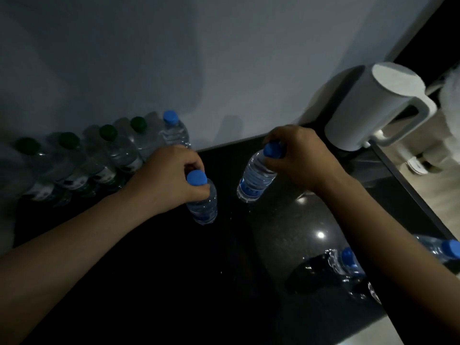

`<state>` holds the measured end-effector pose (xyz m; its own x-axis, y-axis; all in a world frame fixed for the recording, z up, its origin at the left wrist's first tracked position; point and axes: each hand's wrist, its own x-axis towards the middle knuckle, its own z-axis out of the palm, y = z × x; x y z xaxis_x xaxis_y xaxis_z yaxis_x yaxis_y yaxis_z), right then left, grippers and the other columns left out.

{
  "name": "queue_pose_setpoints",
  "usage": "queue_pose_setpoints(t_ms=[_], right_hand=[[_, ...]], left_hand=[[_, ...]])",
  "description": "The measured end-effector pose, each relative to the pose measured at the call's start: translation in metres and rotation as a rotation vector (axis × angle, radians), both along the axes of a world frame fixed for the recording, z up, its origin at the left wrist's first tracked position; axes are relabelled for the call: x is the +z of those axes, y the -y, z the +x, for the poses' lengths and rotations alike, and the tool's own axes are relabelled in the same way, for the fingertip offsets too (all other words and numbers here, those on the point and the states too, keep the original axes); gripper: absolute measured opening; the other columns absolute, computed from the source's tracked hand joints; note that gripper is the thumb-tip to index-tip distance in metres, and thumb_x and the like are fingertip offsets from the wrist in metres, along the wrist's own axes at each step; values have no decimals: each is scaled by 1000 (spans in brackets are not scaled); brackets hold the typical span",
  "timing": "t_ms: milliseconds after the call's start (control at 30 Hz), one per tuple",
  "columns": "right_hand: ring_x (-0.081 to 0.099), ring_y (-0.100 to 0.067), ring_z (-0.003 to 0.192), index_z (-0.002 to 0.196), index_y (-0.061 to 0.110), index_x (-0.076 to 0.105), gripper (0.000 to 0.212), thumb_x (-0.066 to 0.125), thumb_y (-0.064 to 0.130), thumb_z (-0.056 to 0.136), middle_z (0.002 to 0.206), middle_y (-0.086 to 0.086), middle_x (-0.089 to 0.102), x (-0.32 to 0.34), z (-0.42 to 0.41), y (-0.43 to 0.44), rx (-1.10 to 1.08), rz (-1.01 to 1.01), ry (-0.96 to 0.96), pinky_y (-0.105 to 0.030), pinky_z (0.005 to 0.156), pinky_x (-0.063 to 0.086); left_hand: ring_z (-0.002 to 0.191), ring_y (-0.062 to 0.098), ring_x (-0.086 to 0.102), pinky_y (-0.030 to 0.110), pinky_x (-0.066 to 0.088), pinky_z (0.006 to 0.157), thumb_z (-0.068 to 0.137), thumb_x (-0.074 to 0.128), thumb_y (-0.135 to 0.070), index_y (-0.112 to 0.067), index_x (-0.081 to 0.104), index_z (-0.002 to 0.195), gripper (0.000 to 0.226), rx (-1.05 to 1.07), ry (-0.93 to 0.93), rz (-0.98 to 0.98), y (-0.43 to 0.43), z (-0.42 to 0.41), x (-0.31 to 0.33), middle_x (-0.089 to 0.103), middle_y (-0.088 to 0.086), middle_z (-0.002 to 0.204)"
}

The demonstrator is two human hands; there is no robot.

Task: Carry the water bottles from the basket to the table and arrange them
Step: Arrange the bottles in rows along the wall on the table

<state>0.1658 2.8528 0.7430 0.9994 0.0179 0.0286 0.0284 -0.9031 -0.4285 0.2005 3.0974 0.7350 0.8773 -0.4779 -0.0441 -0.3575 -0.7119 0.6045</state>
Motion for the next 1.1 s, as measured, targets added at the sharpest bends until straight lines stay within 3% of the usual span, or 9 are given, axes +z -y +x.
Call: queue_pose_setpoints(t_ms=[300,533,1100], right_hand=[[51,-11,86,113,16,63,32,71,20,82,114,-5,62,-7,95,-28,149,-80,-26,-25,75,44],[57,-20,95,115,13,62,34,70,14,81,118,-10,61,-9,147,-44,209,-149,-69,-33,86,51],[58,-24,104,113,14,62,33,70,14,80,117,-9,60,-37,191,-75,233,-178,-123,-39,92,51]], left_hand=[[63,11,57,25,43,56,57,79,-21,-18,66,69,18,145,-15,-71,-36,20,-12,57,-4,76],[68,14,58,39,49,66,60,81,-18,-18,66,69,18,183,-84,-117,-55,28,-16,57,-2,79],[72,9,53,19,39,60,63,82,-23,-19,67,77,21,194,-70,-108,-69,39,-30,56,-4,80]])
